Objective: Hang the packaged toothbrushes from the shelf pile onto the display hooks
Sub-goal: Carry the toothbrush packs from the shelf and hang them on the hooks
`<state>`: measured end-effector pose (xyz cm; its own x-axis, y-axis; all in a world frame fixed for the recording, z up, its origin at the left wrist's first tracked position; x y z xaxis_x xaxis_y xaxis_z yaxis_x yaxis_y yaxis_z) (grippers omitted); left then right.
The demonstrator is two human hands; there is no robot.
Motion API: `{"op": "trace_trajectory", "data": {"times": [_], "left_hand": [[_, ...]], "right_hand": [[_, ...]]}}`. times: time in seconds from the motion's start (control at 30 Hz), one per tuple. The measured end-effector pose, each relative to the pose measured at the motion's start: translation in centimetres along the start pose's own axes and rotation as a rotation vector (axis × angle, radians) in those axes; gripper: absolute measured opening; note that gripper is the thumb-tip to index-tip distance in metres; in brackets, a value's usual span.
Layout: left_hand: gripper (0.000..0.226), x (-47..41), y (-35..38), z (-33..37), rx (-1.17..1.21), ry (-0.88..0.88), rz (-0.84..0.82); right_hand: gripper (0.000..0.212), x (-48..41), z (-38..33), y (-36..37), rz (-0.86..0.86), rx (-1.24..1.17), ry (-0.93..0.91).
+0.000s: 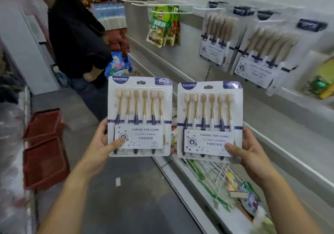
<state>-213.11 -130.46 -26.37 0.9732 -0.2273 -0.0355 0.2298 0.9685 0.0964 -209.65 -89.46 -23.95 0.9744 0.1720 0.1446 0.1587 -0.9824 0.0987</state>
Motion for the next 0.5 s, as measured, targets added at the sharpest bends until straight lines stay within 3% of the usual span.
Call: {"op": "trace_trajectory", "data": {"times": [0.37, 0.43, 0.5], "left_hand": [[0.070, -15.9, 2.6, 1.3, 0.085, 0.020, -0.291], [0.078, -17.6, 3.2, 1.1, 0.095, 0.011, -0.320], [0.103, -19.5, 3.4, 1.8, 0.108, -0.016, -0.349]], "right_hand": [[0.059, -1.3, -2.4, -3.1, 0.255, -0.037, -0.068], [0.056, -1.6, -3.3, -3.9, 0.275, -0.019, -0.084], [0.055, -2.0, -4.1, -4.3, 0.305, -0.022, -0.100]]}}
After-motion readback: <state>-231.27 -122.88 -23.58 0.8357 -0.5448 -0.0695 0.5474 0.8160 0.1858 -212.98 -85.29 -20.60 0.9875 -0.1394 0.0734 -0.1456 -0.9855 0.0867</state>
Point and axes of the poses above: each hand's wrist, its own x-axis away from the middle knuckle, its own y-axis out of the palm, z = x × y, the point moved 6 cm from there along -x, towards the middle knuckle, and after that the axes turned 14 degrees about -z, right-handed, at the moved point
